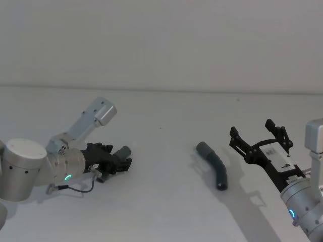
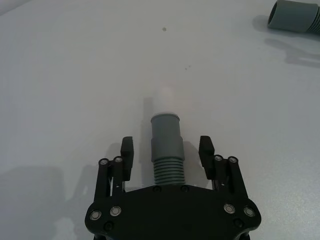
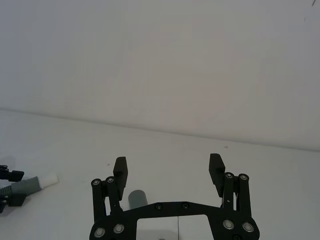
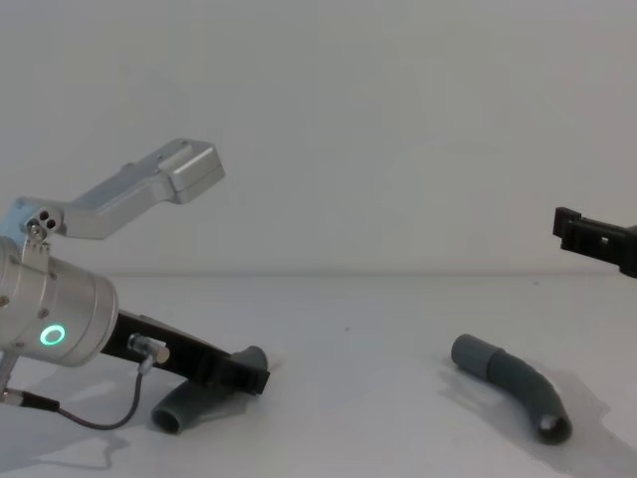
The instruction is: Use both hands to pick up one end of the pipe from the table, align the ends, and insert them.
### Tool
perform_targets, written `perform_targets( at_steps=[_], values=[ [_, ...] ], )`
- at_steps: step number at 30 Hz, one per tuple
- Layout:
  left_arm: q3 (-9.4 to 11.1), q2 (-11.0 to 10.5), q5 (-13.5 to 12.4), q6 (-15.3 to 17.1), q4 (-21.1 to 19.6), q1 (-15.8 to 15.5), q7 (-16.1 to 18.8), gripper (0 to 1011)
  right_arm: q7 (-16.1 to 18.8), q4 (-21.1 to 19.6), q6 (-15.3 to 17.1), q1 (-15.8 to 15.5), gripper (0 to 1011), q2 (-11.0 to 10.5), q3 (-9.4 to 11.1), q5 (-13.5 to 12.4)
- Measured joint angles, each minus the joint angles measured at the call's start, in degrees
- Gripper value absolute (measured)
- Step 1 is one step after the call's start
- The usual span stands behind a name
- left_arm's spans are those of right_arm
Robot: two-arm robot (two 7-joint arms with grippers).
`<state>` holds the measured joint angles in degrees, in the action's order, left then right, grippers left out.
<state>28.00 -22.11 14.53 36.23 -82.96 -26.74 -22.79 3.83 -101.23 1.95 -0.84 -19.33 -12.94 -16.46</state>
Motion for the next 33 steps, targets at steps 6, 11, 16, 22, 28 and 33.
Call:
perform_targets(
  at_steps=[6, 11, 16, 22, 28, 33],
  values=[
    [-0.09, 0.01, -0.16, -0.21, 0.00, 0.03, -0.10, 633, 0.00, 0.00, 0.00, 0.00, 1001, 0.00, 0.00, 0.00],
    [-0.14, 0.01, -0.26, -0.34, 0.00, 0.05, -0.18, 465, 0.00, 0.00, 0.00, 0.00, 1001, 0.00, 0.00, 0.00],
    [-0.17, 0.01, -0.32, -0.44, -0.02, 0.08, -0.25, 342, 0.04, 0.00, 0.05, 0.01, 1001, -0.01, 0.00, 0.00],
    [-0.21, 0.01, -0.36, -0.49, -0.05, 0.11, -0.29, 342, 1.38, -0.48, 2.27, 0.86, 1001, -1.02, -0.08, 0.00],
    [-0.23, 0.00, -0.40, -0.52, -0.08, 0.11, -0.33, 342, 3.43, -1.38, 6.71, 2.61, 1001, -2.89, -0.68, 0.23],
    [-0.23, 0.00, -0.42, -0.55, -0.08, 0.11, -0.34, 342, 5.18, -1.95, 11.48, 4.45, 1001, -4.42, -1.50, 0.64]
  ],
)
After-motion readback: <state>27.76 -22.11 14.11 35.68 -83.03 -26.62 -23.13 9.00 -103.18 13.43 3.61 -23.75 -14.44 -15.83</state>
